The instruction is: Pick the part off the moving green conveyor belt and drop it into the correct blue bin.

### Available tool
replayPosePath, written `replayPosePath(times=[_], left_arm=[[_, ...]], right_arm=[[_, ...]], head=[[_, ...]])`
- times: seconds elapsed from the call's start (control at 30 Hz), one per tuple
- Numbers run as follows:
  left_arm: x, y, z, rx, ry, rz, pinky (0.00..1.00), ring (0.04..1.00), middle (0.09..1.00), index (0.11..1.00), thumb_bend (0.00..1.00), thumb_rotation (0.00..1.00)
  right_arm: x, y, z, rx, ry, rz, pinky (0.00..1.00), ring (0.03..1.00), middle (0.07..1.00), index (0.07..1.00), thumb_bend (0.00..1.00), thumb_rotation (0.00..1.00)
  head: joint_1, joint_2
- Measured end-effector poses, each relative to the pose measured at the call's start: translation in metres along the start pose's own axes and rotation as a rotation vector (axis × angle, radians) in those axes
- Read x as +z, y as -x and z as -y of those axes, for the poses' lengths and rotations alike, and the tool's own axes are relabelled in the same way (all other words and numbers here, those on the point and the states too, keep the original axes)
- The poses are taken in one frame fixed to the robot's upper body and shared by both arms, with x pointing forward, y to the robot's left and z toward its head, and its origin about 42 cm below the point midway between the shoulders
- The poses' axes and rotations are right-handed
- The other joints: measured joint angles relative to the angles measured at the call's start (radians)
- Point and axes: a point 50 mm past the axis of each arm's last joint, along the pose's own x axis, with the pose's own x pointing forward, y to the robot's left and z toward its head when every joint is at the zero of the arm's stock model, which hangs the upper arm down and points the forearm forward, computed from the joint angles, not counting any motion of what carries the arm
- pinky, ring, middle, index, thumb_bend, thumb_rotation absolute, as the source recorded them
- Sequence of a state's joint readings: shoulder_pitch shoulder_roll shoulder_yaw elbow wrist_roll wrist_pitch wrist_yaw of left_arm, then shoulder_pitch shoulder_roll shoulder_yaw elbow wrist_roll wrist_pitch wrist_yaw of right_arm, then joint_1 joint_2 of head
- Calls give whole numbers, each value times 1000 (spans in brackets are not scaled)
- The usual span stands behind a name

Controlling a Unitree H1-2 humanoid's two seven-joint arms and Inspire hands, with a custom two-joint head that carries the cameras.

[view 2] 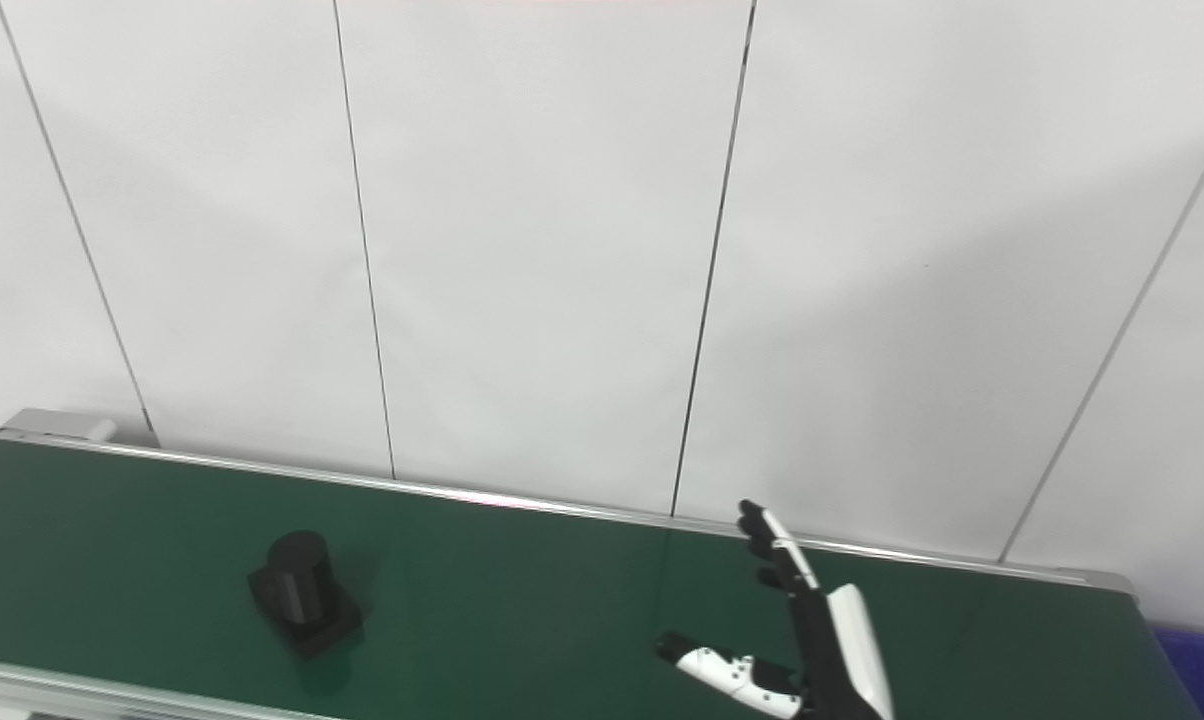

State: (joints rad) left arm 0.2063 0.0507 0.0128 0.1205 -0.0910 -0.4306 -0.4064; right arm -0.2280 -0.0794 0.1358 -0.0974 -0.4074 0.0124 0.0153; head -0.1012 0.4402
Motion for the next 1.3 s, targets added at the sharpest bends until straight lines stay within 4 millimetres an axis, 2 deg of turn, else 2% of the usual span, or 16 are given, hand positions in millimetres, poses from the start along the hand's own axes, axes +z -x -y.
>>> replayPosePath(times=[0.2, 0.43, 0.57, 0.7, 1.07, 1.3], left_arm=[[0, 0, -2, 1, 10, 5, 777, 805, 833, 808, 1000, 54], [1, 0, -1, -15, 11, 8, 795, 817, 846, 825, 977, 62], [1, -1, -2, -15, 10, 11, 803, 821, 847, 829, 965, 77], [2, -1, -4, -9, 6, 12, 808, 824, 848, 834, 950, 98], [3, 0, -8, -6, 19, 21, 831, 834, 862, 849, 905, 93], [3, 0, -7, -21, 26, 27, 832, 833, 859, 849, 897, 99]], right_arm=[[-3, -10, -12, 31, 13, -13, 800, 847, 883, 915, 835, 447], [-1, -27, -18, 62, 65, -10, 769, 843, 888, 913, 905, 392], [2, -34, -23, 82, 99, -19, 758, 843, 894, 914, 913, 400], [5, -37, -29, 98, 101, -13, 750, 835, 890, 911, 911, 366], [16, -46, -60, 175, 128, 4, 732, 853, 901, 925, 929, 421], [10, -53, -72, 213, 141, -22, 726, 859, 903, 922, 923, 419]], head=[[-29, 20], [-49, 41], [-60, 52], [-81, 66], [-117, 81], [-114, 94]])
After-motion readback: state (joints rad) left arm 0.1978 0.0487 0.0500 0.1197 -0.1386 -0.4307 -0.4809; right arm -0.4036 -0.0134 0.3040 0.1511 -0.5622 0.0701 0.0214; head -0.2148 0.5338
